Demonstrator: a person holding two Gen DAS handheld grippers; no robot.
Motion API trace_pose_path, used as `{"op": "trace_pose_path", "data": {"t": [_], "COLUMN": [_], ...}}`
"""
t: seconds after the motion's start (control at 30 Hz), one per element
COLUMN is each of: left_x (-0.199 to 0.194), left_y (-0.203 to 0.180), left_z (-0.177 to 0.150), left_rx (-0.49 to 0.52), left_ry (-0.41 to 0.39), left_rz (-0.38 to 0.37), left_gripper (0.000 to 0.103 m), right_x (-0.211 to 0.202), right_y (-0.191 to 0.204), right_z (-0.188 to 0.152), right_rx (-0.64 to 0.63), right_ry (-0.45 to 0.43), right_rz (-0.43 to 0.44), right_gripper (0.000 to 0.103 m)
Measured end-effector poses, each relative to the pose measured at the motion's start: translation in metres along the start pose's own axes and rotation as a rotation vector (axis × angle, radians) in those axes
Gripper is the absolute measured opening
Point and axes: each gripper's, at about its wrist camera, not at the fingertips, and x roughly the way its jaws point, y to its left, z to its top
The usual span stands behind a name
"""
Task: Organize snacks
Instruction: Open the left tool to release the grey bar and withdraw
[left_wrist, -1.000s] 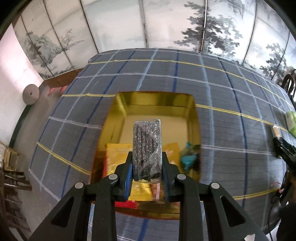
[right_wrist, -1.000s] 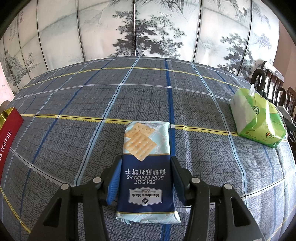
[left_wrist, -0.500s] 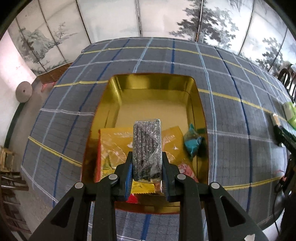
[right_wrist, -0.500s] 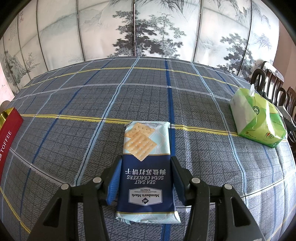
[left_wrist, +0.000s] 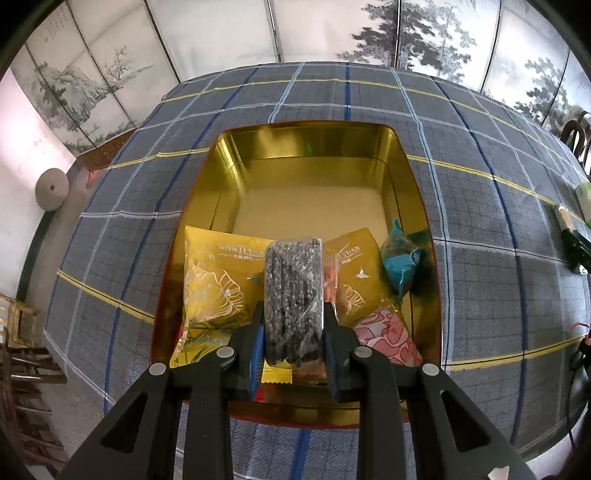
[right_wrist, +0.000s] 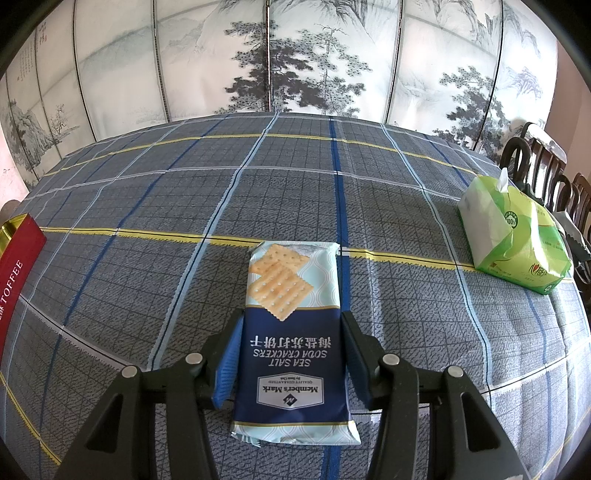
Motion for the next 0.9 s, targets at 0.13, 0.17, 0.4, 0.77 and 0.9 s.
{"op": "trace_pose_path", "data": {"t": [0.13, 0.17, 0.4, 0.77, 0.9], "left_x": [0.000, 0.000, -0.001, -0.021, -0.031], "left_y": [0.000, 0.000, 0.000, 0.001, 0.004], "left_z": [-0.001, -0.001, -0.001, 0.001, 0.002], "left_rx": [0.001, 0.002, 0.014, 0.030, 0.013], "left_ry": [-0.003, -0.003, -0.007, -0.076, -0.099], "left_rz": [0.000, 0.001, -0.003, 0.027, 0.031], "left_gripper": [0.025, 0.026, 0.037, 0.064, 0.069], "right_x": [0.000, -0.001, 0.000, -0.003, -0.005], "right_y": [0.000, -0.002, -0.001, -0.002, 0.000], "right_z": [0.000, 0.000, 0.000, 0.000, -0.002], "right_rx": [-0.002, -0.002, -0.003, 0.007, 0.019], "right_ry": [0.000, 0.000, -0.001, 0.000, 0.001], "right_rz": [-0.003, -0.003, -0.006, -0.020, -0.039], "right_gripper": [0.051, 0.051, 0.051, 0.051, 0.051]}}
